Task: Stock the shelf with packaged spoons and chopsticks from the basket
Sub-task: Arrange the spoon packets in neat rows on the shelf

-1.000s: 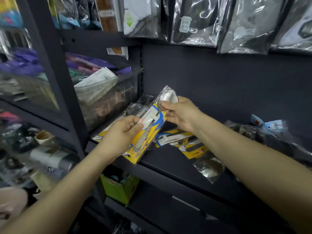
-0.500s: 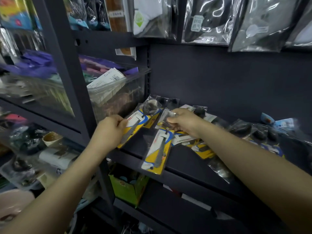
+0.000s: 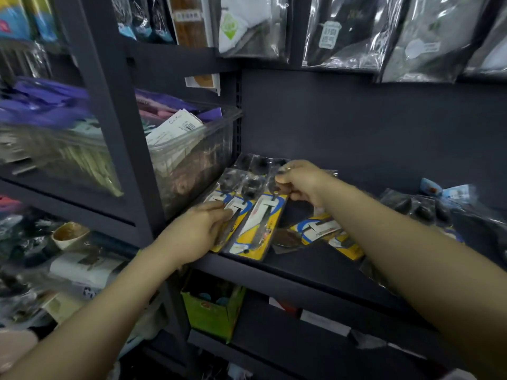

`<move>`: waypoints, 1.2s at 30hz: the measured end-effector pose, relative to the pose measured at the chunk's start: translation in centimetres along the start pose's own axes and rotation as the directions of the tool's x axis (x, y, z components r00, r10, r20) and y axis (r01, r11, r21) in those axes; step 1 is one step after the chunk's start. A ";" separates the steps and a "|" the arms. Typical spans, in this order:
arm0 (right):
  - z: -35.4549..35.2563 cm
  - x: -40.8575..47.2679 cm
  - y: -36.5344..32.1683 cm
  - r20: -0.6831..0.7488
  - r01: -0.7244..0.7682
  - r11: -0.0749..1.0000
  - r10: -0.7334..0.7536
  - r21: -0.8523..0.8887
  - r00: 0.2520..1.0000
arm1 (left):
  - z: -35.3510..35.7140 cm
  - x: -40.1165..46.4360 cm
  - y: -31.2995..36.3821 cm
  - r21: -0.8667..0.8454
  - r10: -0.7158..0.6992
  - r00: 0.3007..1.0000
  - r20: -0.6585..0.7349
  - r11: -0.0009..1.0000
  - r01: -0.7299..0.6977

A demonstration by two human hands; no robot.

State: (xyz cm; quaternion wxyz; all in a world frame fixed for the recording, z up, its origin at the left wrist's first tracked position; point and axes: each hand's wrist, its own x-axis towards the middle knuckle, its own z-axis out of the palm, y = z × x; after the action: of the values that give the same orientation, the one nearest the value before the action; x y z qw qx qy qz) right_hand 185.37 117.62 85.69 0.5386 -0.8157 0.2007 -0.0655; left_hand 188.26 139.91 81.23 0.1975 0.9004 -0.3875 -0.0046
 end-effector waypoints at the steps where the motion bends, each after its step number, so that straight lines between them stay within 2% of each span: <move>1: 0.5 0.1 -0.1 -0.002 -0.002 1.000 0.002 -0.025 1.000 | -0.2 0.1 -0.2 -0.083 -0.016 1.000 0.018 0.996 0.018; 3: 1.5 0.5 0.2 -0.015 -0.005 0.998 0.004 -0.057 1.000 | -0.7 0.4 0.1 -0.326 -0.074 0.997 0.034 0.942 0.081; 5: 2.0 0.6 0.8 -0.059 0.009 0.992 -0.017 -0.127 0.998 | -0.6 0.6 0.4 -0.467 -0.123 0.992 0.009 0.877 0.113; 7: 1.8 0.5 1.3 -0.107 0.070 0.949 -0.107 -0.306 0.989 | 0.2 0.7 0.5 -0.396 -0.028 0.996 -0.081 0.918 -0.006; 9: 0.7 -0.8 1.4 -0.112 0.142 0.833 -0.236 -0.535 0.965 | 0.7 0.2 1.1 -0.253 0.139 0.988 -0.065 0.956 -0.151; 11: -0.9 -2.5 1.4 0.035 0.305 0.743 -0.355 -0.596 0.934 | 1.2 -0.1 1.3 -0.060 0.235 0.972 -0.006 0.970 -0.235; 13: -2.3 -4.5 1.6 0.294 0.403 0.740 -0.284 -0.538 0.913 | 1.3 -0.4 1.3 0.095 0.243 0.969 0.042 0.965 -0.246; 15: -3.1 -5.8 2.2 0.474 0.411 0.729 -0.135 -0.548 0.870 | 1.2 -0.4 1.3 0.122 0.259 0.965 0.053 0.957 -0.263; 17: -3.7 -5.7 2.9 0.509 0.439 0.653 -0.095 -0.617 0.855 | 1.1 -0.2 1.1 0.121 0.254 0.964 0.079 0.958 -0.262; 19: -3.8 -5.4 3.2 0.506 0.422 0.649 -0.065 -0.633 0.860 | 1.0 -0.1 1.1 0.155 0.234 0.962 0.137 0.955 -0.254; 22: -3.7 -5.4 3.0 0.489 0.401 0.698 -0.084 -0.593 0.868 | 1.1 -0.2 1.4 0.247 0.182 0.960 0.213 0.940 -0.234; 26: -4.5 -5.2 1.2 0.434 0.489 0.727 -0.287 -0.482 0.854 | 0.8 -0.1 2.2 0.291 0.137 0.963 0.233 0.935 -0.203; 29: -5.2 -4.3 -0.2 0.279 0.524 0.762 -0.445 -0.380 0.851 | 0.9 -0.2 3.5 0.329 0.121 0.966 0.228 0.924 -0.194; 31: -5.3 -3.8 -0.7 0.193 0.555 0.743 -0.523 -0.375 0.830 | 1.5 -0.4 4.5 0.345 0.110 0.972 0.209 0.921 -0.179; 34: -5.4 -3.6 -2.0 0.018 0.600 0.714 -0.638 -0.361 0.770 | 2.0 -0.1 5.5 0.328 0.058 0.974 0.217 0.936 -0.129; 36: -5.5 -3.5 -2.8 -0.151 0.621 0.738 -0.668 -0.266 0.729 | 2.1 0.3 5.7 0.294 0.035 0.976 0.216 0.951 -0.099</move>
State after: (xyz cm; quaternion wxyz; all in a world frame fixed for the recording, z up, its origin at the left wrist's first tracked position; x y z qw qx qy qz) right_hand 181.17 115.26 90.90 0.3705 -0.8695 -0.0280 -0.3254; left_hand 184.14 135.43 81.41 0.0154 0.9008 -0.4327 -0.0323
